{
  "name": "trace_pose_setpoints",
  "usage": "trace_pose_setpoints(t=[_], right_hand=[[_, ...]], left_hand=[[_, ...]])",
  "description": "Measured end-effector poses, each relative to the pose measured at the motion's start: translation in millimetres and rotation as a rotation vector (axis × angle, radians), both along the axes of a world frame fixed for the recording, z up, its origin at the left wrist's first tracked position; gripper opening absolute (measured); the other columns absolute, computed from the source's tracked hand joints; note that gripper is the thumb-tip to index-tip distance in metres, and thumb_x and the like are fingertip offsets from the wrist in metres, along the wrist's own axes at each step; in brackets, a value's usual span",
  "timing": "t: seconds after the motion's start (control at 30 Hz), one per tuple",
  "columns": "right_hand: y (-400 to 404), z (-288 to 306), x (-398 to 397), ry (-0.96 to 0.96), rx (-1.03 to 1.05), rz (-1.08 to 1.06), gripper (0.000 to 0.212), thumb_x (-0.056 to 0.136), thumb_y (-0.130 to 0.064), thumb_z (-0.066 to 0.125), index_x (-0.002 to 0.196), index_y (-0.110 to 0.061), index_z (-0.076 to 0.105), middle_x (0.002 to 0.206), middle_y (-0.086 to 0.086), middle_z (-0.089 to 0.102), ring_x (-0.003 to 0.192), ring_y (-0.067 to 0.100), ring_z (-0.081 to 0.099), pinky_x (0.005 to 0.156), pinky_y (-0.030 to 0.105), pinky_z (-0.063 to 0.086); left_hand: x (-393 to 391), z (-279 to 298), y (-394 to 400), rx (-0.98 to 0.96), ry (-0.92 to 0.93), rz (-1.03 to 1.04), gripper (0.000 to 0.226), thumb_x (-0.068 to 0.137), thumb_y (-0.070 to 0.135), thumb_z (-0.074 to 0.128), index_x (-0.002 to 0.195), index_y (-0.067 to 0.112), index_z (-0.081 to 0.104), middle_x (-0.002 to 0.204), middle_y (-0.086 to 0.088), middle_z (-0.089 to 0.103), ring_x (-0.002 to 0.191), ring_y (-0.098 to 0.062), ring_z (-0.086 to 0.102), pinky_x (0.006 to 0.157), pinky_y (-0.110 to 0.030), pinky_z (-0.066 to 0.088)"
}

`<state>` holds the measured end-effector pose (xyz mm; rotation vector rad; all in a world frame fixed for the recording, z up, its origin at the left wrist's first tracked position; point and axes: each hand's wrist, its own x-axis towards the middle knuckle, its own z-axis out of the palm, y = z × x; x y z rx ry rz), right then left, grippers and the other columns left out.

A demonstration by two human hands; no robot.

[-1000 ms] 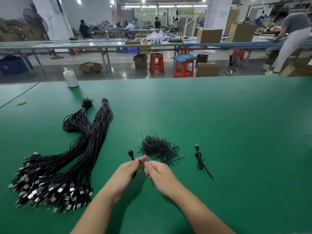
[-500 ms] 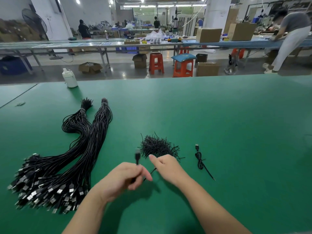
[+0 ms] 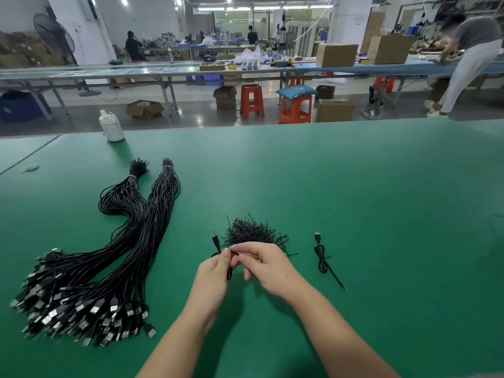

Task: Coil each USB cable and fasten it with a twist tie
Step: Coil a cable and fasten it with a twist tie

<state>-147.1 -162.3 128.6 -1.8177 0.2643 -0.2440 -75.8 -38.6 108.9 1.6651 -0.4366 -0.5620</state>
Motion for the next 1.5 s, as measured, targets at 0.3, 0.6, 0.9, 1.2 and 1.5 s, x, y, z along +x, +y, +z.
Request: trace_pose_setpoints(t=[0.3,0.6,0.9,1.2,1.5], right_hand=[[12.2,-17.5,-2.9,0.059,0.231,-0.141,0.018,0.094,-0.008,0.066,0.087,-0.010,0.049,0.066,0.004,0.072,0.057,0.020,0.070,0.049,0.029,0.055],[3.3,-33.7,-6.6,0.185,0.245,-0.087,0.020,0.087,-0.017,0.075,0.089,-0.010,0.056,0.065,0.001,0.072,0.061,0.015,0.069,0.064,0.032,0.057],[6.2,-34.0,-14.0,0.106,0.443,0.087,0.032,0.085,-0.002,0.075,0.114,-0.012,0.063,0.095,-0.001,0.072,0.086,0.016,0.069,0.078,0.034,0.060],[18.7,-49.6,-15.1,0.157,0.395,-0.007,0.048,0.082,0.000,0.077,0.125,-0.013,0.059,0.097,0.012,0.055,0.084,0.014,0.059,0.071,0.032,0.059],[26.5,-69.4,-9.0,0.220,0.150,-0.054,0.028,0.090,-0.012,0.063,0.108,-0.032,0.057,0.103,-0.006,0.069,0.069,0.009,0.065,0.059,0.028,0.056]], left_hand=[[-1.9,6.3,-4.8,-0.383,0.486,0.071,0.041,0.104,0.028,0.041,0.112,-0.005,0.062,0.102,-0.023,0.072,0.080,-0.024,0.071,0.067,-0.034,0.054],[-1.3,12.5,-0.9,-0.527,0.559,0.008,0.036,0.091,0.027,0.051,0.109,-0.004,0.057,0.072,-0.008,0.058,0.081,-0.023,0.066,0.072,-0.034,0.057],[3.3,8.8,5.3,-0.451,0.595,-0.134,0.021,0.093,0.022,0.055,0.085,0.005,0.065,0.074,-0.012,0.059,0.082,-0.034,0.064,0.057,-0.042,0.053],[11.0,3.8,8.2,-0.055,0.432,-0.201,0.034,0.101,0.018,0.049,0.096,-0.007,0.071,0.100,-0.029,0.071,0.080,-0.030,0.069,0.069,-0.039,0.057],[-5.9,-8.0,-8.7,0.394,-0.140,-0.059,0.037,0.102,0.029,0.045,0.079,0.011,0.068,0.074,-0.002,0.073,0.077,-0.024,0.068,0.076,-0.036,0.053]])
